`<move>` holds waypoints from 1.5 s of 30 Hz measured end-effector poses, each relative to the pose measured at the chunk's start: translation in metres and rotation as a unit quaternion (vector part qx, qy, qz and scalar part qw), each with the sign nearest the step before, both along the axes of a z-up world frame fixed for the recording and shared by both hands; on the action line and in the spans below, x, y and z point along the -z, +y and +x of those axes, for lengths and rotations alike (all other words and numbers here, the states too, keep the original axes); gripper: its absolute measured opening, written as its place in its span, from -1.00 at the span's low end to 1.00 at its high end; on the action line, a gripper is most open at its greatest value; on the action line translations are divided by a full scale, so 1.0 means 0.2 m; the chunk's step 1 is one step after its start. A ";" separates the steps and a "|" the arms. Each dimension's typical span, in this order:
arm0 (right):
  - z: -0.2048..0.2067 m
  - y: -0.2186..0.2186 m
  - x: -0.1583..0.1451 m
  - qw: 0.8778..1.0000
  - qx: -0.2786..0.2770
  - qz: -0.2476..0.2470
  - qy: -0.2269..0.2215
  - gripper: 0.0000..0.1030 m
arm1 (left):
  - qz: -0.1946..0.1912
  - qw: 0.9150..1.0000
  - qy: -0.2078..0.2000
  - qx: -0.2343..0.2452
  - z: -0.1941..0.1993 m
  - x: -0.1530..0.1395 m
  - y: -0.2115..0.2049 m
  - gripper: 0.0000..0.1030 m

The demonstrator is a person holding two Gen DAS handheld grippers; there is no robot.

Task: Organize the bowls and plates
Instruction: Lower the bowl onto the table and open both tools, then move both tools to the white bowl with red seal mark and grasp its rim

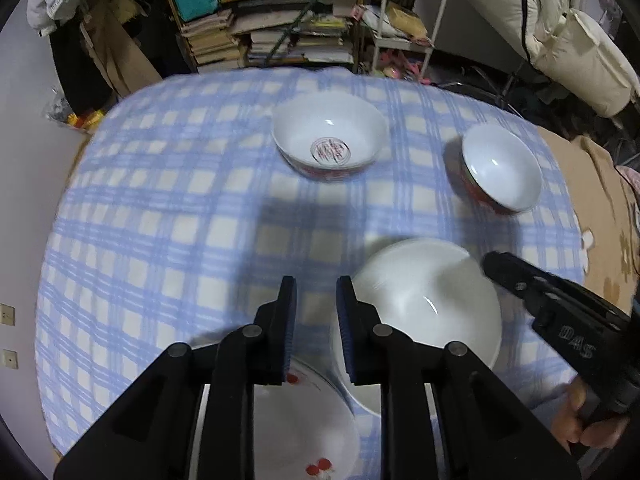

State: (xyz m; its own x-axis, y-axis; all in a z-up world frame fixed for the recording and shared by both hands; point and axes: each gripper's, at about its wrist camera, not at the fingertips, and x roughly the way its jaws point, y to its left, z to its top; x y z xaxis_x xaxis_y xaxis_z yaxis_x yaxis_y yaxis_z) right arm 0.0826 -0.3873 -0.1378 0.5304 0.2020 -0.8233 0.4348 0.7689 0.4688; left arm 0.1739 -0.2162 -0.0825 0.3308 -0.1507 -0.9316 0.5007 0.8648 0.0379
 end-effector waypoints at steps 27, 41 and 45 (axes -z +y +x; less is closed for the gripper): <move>0.68 -0.11 0.03 0.998 -0.060 0.000 -0.034 0.26 | 0.002 0.999 -0.004 -0.045 0.71 0.12 -0.08 -0.09; 0.92 -0.07 0.21 0.995 -0.090 -0.020 0.022 0.26 | 0.040 0.997 0.039 -0.060 0.90 0.35 -0.17 -0.17; 0.95 -0.03 0.26 0.991 -0.121 -0.004 0.050 -0.36 | 0.042 0.998 0.040 -0.035 0.87 0.38 -0.21 -0.37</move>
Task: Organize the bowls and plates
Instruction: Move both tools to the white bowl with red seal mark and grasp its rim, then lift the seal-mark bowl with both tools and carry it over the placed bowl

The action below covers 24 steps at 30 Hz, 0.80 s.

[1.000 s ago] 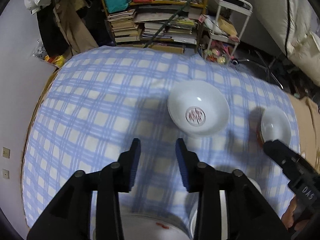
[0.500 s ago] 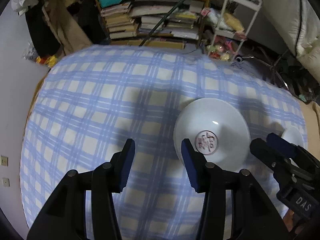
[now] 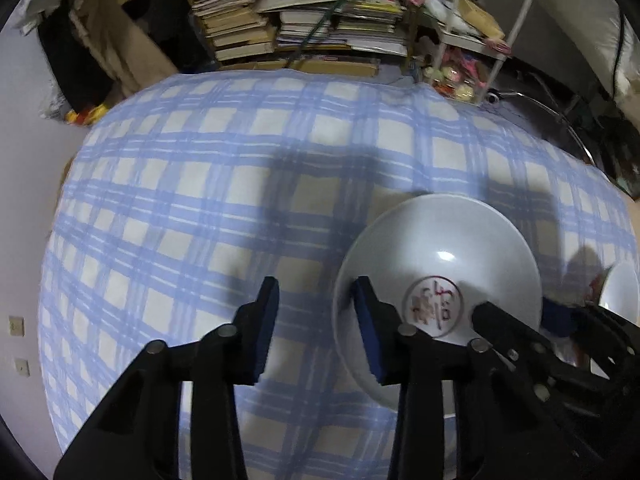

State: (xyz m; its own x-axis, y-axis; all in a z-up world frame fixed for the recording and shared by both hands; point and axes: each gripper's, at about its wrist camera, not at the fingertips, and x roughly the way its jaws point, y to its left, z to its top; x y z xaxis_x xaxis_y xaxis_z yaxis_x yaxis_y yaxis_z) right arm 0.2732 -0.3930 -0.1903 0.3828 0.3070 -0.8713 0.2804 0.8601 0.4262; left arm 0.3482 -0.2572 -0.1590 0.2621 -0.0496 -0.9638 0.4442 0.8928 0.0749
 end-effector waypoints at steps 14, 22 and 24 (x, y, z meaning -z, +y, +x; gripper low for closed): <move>-0.11 0.08 -0.12 0.999 0.040 -0.023 -0.015 -0.71 | -0.032 0.999 0.031 -0.008 -0.09 -0.13 0.04 -0.75; -0.26 0.09 -0.32 0.998 0.032 -0.036 -0.034 -0.72 | -0.057 0.998 0.013 0.017 -0.26 -0.34 0.06 -0.75; -0.30 0.09 -0.36 0.998 0.031 -0.037 -0.035 -0.72 | -0.069 0.997 0.008 0.024 -0.32 -0.41 0.07 -0.75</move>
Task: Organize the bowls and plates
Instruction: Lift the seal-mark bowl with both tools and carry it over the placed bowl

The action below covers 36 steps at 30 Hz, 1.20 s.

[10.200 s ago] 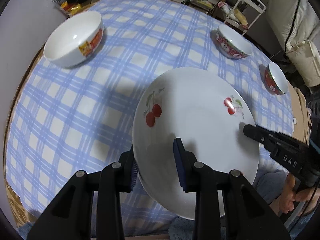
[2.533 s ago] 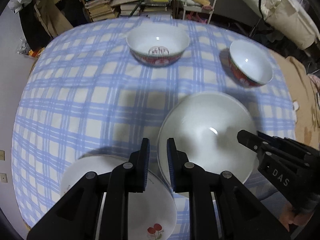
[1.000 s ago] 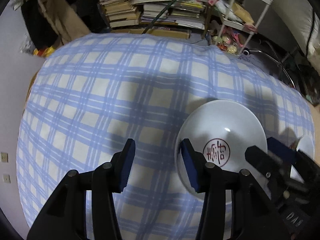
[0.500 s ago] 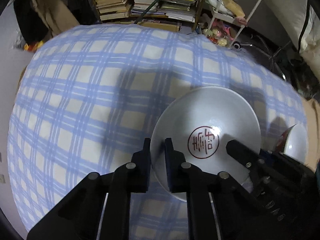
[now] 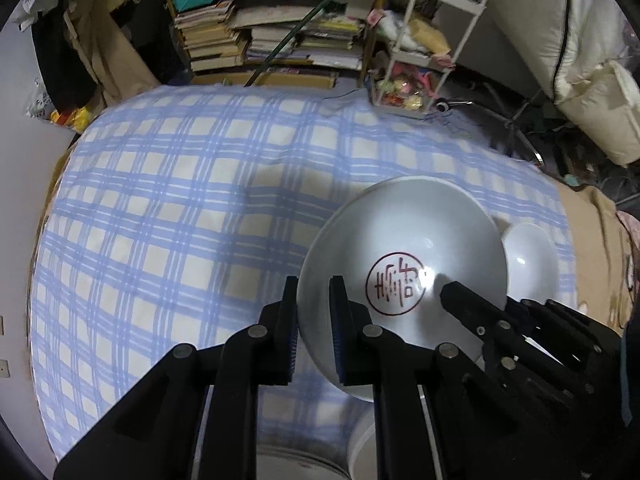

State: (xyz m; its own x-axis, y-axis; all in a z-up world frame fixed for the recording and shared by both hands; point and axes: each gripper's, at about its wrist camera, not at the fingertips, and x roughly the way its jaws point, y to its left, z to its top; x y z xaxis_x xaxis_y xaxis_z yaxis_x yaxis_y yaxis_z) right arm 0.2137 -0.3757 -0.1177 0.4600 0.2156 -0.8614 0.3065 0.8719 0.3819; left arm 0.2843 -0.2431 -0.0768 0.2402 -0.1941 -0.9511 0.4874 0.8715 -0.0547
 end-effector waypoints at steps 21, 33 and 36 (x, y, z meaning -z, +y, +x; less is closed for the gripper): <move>-0.55 0.02 -0.13 0.998 0.040 0.017 -0.034 -0.72 | 0.008 0.999 -0.025 0.039 -0.57 -0.08 0.05 -0.75; -0.70 0.07 -0.02 0.999 0.023 -0.019 -0.015 -0.72 | -0.019 1.000 0.010 0.007 -0.71 0.08 0.12 -0.70; -0.70 0.09 0.03 1.000 0.010 -0.018 0.000 -0.72 | -0.007 1.000 0.001 0.009 -0.72 0.09 0.13 -0.70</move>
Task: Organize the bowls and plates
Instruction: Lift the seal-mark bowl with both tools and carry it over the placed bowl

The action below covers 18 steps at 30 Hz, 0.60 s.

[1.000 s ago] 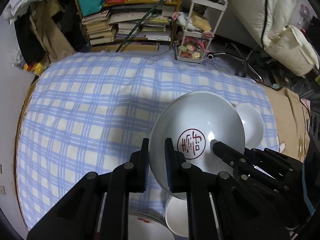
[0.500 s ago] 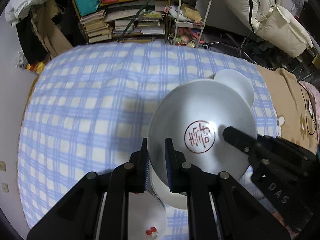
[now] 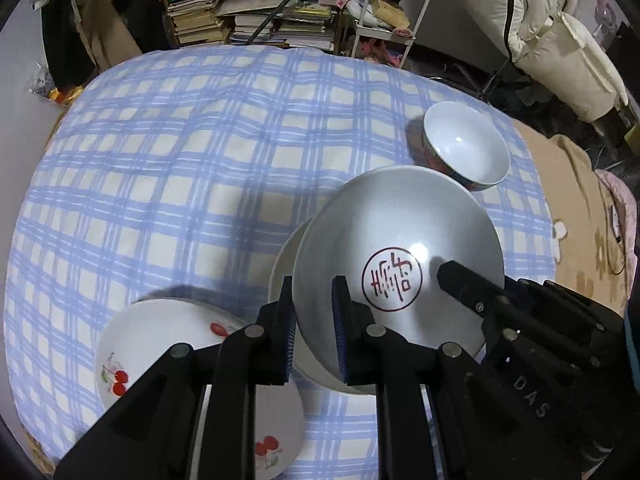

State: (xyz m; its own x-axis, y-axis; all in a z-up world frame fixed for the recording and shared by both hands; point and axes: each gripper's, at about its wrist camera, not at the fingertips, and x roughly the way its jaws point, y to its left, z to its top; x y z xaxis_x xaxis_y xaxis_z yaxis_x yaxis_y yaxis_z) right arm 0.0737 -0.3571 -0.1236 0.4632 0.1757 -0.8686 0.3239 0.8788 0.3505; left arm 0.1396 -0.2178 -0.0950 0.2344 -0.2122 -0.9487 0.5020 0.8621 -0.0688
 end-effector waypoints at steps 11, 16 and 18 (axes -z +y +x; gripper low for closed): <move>0.03 0.09 0.09 0.999 -0.030 -0.008 0.028 -0.73 | 0.004 1.000 0.012 -0.015 0.01 0.06 0.04 -0.70; 0.03 0.08 0.11 0.999 -0.030 -0.008 0.033 -0.73 | 0.001 1.000 0.021 -0.016 0.02 0.09 0.04 -0.70; 0.03 0.08 0.11 0.999 -0.031 -0.010 0.036 -0.73 | 0.007 1.000 0.019 -0.013 0.01 0.10 0.03 -0.70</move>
State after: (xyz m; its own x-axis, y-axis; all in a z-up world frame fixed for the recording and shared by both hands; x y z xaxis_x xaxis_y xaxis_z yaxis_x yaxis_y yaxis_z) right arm 0.0792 -0.3417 -0.1464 0.3882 0.1840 -0.9030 0.2929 0.9044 0.3102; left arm 0.1417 -0.2112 -0.1145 0.2026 -0.1934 -0.9600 0.4771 0.8756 -0.0757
